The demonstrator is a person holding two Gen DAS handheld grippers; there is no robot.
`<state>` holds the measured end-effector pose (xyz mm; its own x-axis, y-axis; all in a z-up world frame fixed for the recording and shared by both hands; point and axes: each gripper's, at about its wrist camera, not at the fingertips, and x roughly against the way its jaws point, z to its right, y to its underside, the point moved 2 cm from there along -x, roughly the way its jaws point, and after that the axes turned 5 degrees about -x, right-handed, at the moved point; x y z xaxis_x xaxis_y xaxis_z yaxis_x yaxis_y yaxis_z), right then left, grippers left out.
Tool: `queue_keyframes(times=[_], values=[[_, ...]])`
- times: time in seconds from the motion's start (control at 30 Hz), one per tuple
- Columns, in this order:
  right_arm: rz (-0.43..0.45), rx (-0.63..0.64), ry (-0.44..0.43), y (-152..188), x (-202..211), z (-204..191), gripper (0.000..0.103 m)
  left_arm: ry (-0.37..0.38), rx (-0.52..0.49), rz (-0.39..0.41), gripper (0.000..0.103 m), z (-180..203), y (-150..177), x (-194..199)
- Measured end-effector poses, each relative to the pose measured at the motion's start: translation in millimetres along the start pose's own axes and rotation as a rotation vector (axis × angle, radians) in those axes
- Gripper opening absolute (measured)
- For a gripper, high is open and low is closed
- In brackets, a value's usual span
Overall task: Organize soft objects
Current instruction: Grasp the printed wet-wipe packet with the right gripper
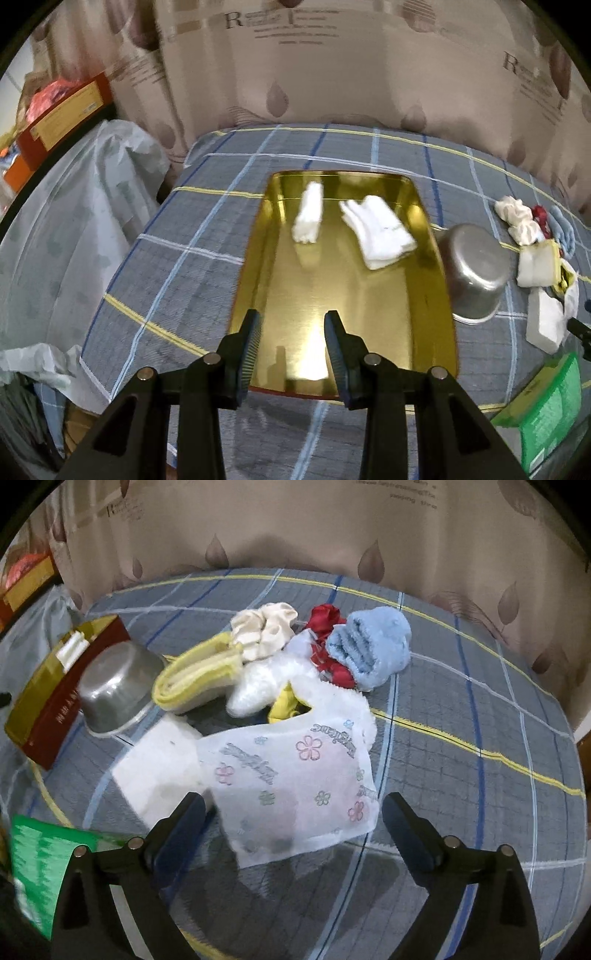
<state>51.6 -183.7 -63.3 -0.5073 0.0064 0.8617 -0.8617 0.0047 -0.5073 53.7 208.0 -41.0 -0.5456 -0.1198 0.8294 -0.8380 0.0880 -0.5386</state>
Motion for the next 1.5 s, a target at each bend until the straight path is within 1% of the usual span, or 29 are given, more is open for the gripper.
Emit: queue_keyframes(times=[0.03,0.17,0.23,0.27,0.3,0.37,0.4,0.47,0.6,0.67,0.7,0.8,0.87,0.9,1.0,1.07,1.13,1.23,1.27,1.3,1.33,1.37,1.4,1.43,1.5], values=[[0.003,0.008,0.015,0,-4,0,0.095,0.0,-0.008,0.0,0.036,3,0,0],[0.026,0.012,0.02,0,-10,2,0.095,0.03,-0.057,-0.009,0.036,26,-5,2],[0.038,0.01,0.015,-2,-14,4,0.092,0.047,-0.074,-0.014,0.036,38,-7,3],[0.045,0.005,0.013,-2,-15,5,0.088,0.058,-0.088,-0.014,0.036,46,-8,3],[0.052,0.003,0.007,-2,-16,5,0.085,0.063,-0.098,-0.014,0.036,51,-9,4],[0.056,0.009,0.004,-1,-18,4,0.074,0.081,-0.125,-0.018,0.036,66,-12,5],[0.059,0.01,0.007,0,-19,4,0.071,0.094,-0.134,-0.02,0.036,72,-13,5],[0.064,0.011,0.021,3,-20,6,0.062,0.117,-0.154,-0.025,0.036,85,-16,6],[0.065,-0.013,0.0,8,-20,12,0.054,0.151,-0.191,-0.032,0.036,110,-18,7],[0.069,-0.029,-0.009,12,-19,15,0.047,0.162,-0.217,-0.028,0.036,122,-19,9],[0.068,-0.04,-0.019,13,-18,17,0.047,0.164,-0.232,-0.024,0.036,129,-19,11],[0.068,-0.069,-0.032,18,-12,22,0.041,0.176,-0.254,-0.025,0.036,140,-21,13],[0.066,-0.088,-0.052,22,-7,26,0.035,0.191,-0.258,-0.03,0.036,146,-21,14],[0.063,-0.094,-0.061,24,-5,27,0.033,0.191,-0.26,-0.03,0.036,148,-21,14],[0.058,-0.1,-0.052,29,2,32,0.027,0.188,-0.276,-0.029,0.036,155,-21,15],[0.073,-0.111,-0.027,31,7,37,0.019,0.195,-0.285,-0.031,0.036,160,-21,15],[0.077,-0.13,-0.013,32,11,44,0.016,0.2,-0.291,-0.032,0.036,165,-21,16],[0.067,-0.171,0.013,34,15,61,0.016,0.209,-0.304,-0.029,0.036,173,-22,18],[0.058,-0.172,0.019,35,15,65,0.021,0.215,-0.309,-0.029,0.036,176,-22,18],[0.051,-0.178,0.004,35,15,68,0.025,0.221,-0.313,-0.03,0.036,179,-22,18],[0.051,-0.201,-0.028,36,16,70,0.046,0.224,-0.315,-0.033,0.036,181,-22,18],[0.059,-0.232,-0.058,36,17,73,0.076,0.232,-0.321,-0.035,0.036,185,-22,18],[0.071,-0.247,-0.068,36,18,73,0.086,0.233,-0.328,-0.033,0.036,188,-22,19],[0.094,-0.246,-0.06,35,21,71,0.089,0.231,-0.334,-0.032,0.036,190,-22,19],[0.13,-0.201,-0.05,33,26,60,0.09,0.228,-0.346,-0.029,0.036,195,-23,20]])
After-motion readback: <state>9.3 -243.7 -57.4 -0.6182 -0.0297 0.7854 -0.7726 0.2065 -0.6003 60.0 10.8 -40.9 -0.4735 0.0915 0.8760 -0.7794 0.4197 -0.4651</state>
